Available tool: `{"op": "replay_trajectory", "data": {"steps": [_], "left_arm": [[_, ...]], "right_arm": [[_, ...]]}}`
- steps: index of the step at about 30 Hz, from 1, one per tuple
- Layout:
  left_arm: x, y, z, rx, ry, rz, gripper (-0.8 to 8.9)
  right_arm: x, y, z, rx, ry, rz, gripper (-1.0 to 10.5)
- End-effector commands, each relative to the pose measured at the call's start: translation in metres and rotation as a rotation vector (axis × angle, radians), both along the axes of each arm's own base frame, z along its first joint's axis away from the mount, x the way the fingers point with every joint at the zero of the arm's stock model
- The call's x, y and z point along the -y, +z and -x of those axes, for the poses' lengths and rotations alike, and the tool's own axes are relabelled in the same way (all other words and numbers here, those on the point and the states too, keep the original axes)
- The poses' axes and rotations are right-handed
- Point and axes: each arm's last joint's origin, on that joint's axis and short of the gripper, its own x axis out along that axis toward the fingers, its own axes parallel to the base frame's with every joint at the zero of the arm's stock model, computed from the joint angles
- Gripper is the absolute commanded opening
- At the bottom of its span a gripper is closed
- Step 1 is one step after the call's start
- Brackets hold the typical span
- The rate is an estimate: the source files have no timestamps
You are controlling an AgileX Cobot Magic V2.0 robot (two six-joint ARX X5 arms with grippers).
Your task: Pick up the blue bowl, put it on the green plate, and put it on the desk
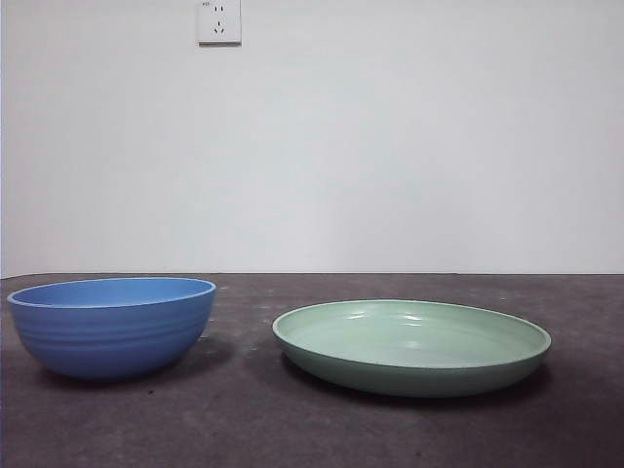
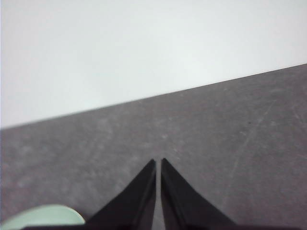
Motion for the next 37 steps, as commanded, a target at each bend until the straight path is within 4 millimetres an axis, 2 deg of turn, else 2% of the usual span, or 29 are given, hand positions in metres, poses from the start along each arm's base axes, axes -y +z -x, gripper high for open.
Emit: {"op": "replay_trajectory", "data": {"steps": [1, 6, 11, 14, 18, 23, 28, 33, 37], "left_arm": [[0.0, 0.033, 0.002, 0.066, -0.001, 0.012, 0.16], [0.001, 0.08, -0.003, 0.077, -0.026, 0.016, 0.16], [0.003, 0.124, -0.014, 0.074, -0.089, 0.019, 0.16], [0.004, 0.144, -0.024, 0.074, -0.12, 0.018, 0.16], [0.008, 0.161, -0.043, 0.042, -0.25, 0.032, 0.17], [0.014, 0.168, -0.069, -0.078, -0.436, 0.065, 0.18], [0.02, 0.159, -0.083, -0.211, -0.604, 0.093, 0.19], [0.021, 0.144, -0.092, -0.332, -0.621, 0.119, 0.19], [0.021, 0.14, -0.093, -0.364, -0.623, 0.118, 0.23]], "right_arm": [[0.0, 0.024, 0.001, 0.03, 0.004, -0.077, 0.1], [-0.003, 0.066, -0.003, 0.029, 0.113, -0.078, 0.1], [-0.007, 0.102, -0.016, -0.112, 0.266, -0.088, 0.1], [-0.009, 0.121, -0.026, -0.176, 0.336, -0.049, 0.1], [-0.011, 0.142, -0.042, -0.263, 0.437, -0.009, 0.1], [-0.015, 0.153, -0.061, -0.389, 0.617, -0.017, 0.1], [-0.016, 0.152, -0.071, -0.439, 0.705, -0.025, 0.1], [-0.016, 0.151, -0.072, -0.431, 0.711, 0.002, 0.1], [-0.016, 0.151, -0.072, -0.431, 0.711, 0.001, 0.1]]}}
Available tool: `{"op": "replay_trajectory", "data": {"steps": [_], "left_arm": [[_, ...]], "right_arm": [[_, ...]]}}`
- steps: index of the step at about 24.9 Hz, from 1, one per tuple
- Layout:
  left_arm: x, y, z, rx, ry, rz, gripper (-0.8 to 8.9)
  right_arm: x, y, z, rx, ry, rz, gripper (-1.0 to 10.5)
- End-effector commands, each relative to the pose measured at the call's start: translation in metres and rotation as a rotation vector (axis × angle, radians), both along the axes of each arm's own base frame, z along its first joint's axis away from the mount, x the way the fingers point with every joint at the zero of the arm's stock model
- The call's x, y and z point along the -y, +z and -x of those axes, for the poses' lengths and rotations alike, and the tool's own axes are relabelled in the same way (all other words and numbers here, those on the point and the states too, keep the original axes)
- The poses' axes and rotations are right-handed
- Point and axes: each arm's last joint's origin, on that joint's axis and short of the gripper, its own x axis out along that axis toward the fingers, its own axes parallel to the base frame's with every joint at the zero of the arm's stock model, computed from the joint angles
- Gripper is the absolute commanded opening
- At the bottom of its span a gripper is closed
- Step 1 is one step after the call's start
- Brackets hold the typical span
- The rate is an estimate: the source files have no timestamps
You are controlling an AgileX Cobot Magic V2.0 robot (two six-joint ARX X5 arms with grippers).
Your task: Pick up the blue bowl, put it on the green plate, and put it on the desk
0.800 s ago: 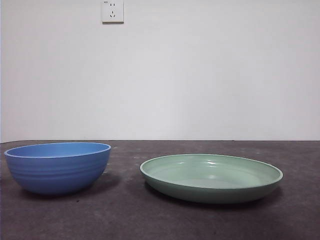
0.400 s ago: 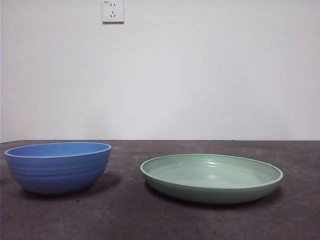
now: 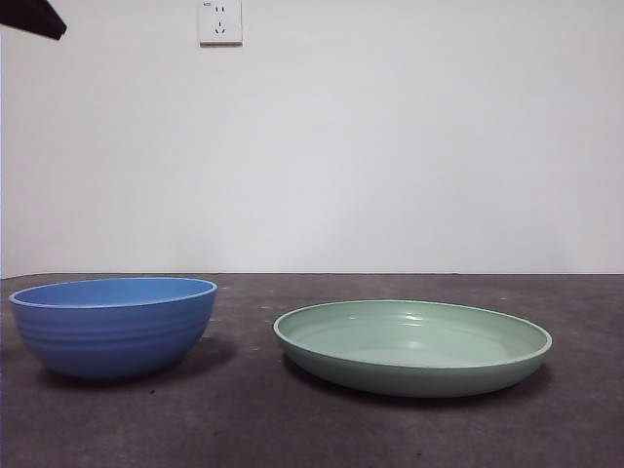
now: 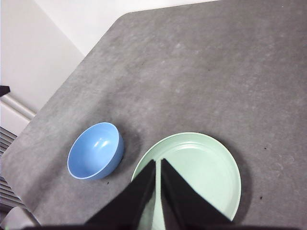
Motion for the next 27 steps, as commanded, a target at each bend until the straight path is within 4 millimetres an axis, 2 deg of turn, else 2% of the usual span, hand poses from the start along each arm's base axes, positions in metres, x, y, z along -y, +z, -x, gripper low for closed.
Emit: {"op": "replay_trajectory", "data": {"steps": [1, 5, 6, 7, 10, 12, 22, 27], "left_arm": [[0.0, 0.006, -0.001, 0.034, -0.016, -0.013, 0.3], [0.0, 0.007, -0.001, 0.038, -0.017, -0.013, 0.68], [0.0, 0.007, -0.001, 0.038, -0.017, -0.013, 1.3], [0.0, 0.007, -0.001, 0.038, -0.016, -0.013, 2.35], [0.0, 0.007, -0.001, 0.038, -0.016, -0.013, 5.23], [0.0, 0.007, -0.001, 0.039, -0.017, -0.013, 6.1], [0.0, 0.005, -0.001, 0.017, -0.017, -0.015, 6.24], [-0.001, -0.008, -0.004, -0.105, 0.019, -0.043, 6.24]], "right_arm": [[0.0, 0.007, 0.0, 0.035, 0.009, 0.009, 0.1], [0.0, 0.007, 0.0, 0.035, 0.007, 0.01, 0.5], [0.0, 0.007, 0.0, 0.035, 0.004, 0.012, 1.0], [0.0, 0.007, 0.0, 0.035, 0.0, 0.014, 2.2], [0.0, 0.006, -0.001, 0.033, -0.008, 0.018, 4.8], [0.0, 0.006, -0.001, 0.033, -0.008, 0.018, 5.5], [0.0, 0.006, 0.0, 0.022, -0.005, 0.012, 5.5], [0.0, 0.005, 0.001, 0.01, 0.01, 0.002, 5.5]]}}
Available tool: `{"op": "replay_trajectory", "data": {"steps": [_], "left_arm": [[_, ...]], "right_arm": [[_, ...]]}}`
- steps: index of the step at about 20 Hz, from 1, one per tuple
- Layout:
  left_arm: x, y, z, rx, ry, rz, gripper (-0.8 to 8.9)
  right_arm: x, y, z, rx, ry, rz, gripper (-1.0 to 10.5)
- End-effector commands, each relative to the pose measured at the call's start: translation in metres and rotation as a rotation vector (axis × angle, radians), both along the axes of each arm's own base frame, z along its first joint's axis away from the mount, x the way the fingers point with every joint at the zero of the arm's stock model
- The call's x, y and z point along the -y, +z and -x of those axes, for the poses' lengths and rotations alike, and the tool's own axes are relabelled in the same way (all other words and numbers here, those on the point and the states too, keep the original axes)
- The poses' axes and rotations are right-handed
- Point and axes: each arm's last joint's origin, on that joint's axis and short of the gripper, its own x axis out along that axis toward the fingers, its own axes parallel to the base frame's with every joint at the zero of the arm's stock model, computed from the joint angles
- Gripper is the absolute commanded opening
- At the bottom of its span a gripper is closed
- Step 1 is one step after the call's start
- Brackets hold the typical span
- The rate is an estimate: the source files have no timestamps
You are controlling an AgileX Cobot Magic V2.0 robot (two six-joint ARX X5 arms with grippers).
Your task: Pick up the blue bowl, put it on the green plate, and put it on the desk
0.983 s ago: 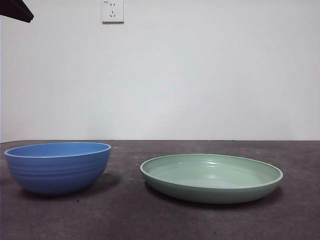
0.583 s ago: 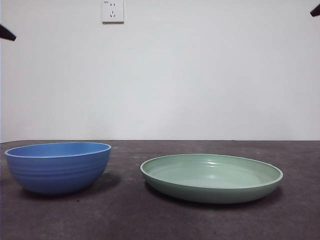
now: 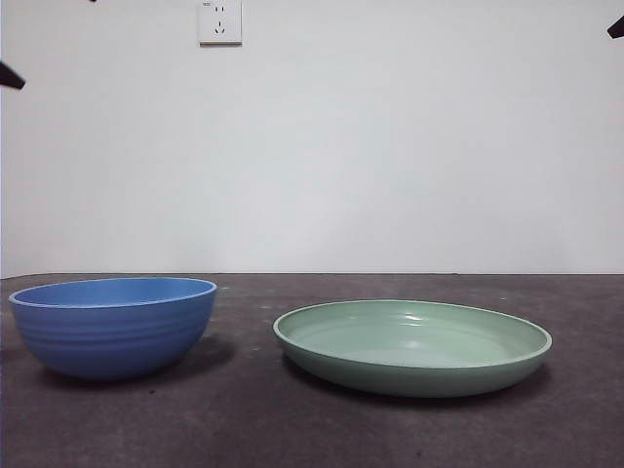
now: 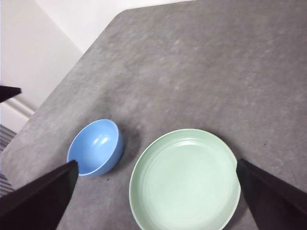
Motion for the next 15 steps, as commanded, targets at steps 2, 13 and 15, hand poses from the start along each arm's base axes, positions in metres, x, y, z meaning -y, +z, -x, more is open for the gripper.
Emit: {"op": "replay_trajectory", "data": {"steps": [2, 13, 15], "left_arm": [[-0.002, -0.011, -0.009, -0.113, 0.055, -0.067, 6.24], [0.0, -0.067, -0.049, -0.422, 0.044, -0.184, 6.22], [0.002, -0.078, -0.058, -0.459, 0.034, -0.188, 6.21]], "right_arm": [[0.0, 0.006, 0.0, 0.024, 0.006, -0.001, 5.5], [0.0, 0.006, 0.0, 0.024, 0.006, 0.0, 5.5], [0.0, 0.006, 0.0, 0.024, 0.006, 0.0, 5.5]]}}
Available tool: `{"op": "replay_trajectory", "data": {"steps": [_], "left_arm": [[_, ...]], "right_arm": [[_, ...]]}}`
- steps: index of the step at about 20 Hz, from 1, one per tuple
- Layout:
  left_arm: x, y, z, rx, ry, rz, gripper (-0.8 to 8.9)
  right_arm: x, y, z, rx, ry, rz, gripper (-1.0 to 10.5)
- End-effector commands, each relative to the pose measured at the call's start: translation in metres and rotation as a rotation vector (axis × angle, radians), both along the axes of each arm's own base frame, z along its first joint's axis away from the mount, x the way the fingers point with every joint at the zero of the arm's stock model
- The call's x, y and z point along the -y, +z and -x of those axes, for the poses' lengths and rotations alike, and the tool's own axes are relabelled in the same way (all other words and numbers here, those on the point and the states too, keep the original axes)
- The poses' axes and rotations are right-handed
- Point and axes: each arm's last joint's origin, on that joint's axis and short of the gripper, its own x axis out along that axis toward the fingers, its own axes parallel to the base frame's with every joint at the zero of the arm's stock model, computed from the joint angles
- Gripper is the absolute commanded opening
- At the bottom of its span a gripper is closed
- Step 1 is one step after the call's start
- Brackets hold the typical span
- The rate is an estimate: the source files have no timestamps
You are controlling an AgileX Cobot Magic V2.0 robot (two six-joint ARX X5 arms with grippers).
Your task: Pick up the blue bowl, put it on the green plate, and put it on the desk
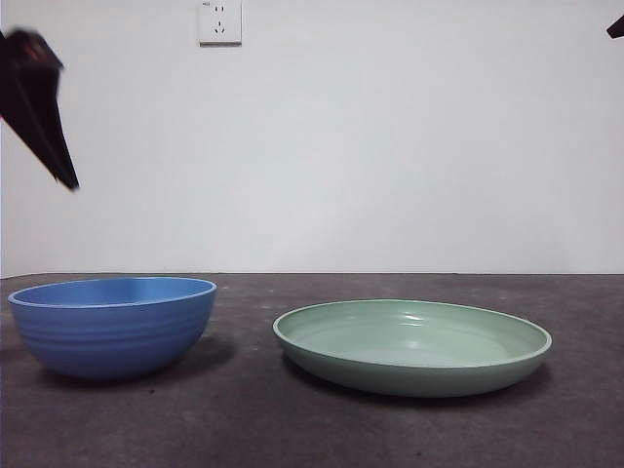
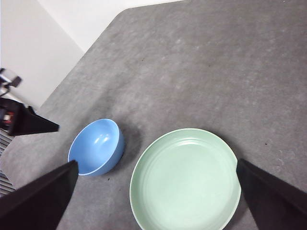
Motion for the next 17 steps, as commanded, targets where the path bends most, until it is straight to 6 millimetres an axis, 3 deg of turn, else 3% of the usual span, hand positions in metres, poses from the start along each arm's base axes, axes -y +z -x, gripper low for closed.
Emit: {"op": "replay_trajectory", "data": {"steps": [1, 9, 13, 17], "left_arm": [[0.004, -0.012, -0.014, -0.03, -0.027, -0.015, 6.21], [0.013, -0.059, -0.041, -0.156, -0.024, -0.137, 6.07], [0.018, -0.066, -0.045, -0.163, -0.038, -0.139, 4.47], [0.02, -0.066, -0.045, -0.157, -0.047, -0.14, 1.93]], "right_arm": [[0.0, 0.006, 0.0, 0.024, 0.005, 0.001, 5.5], [0.0, 0.006, 0.0, 0.021, 0.004, -0.002, 5.5], [0.0, 0.006, 0.0, 0.021, 0.004, -0.002, 5.5], [0.0, 0.006, 0.0, 0.021, 0.004, -0.001, 5.5]]}}
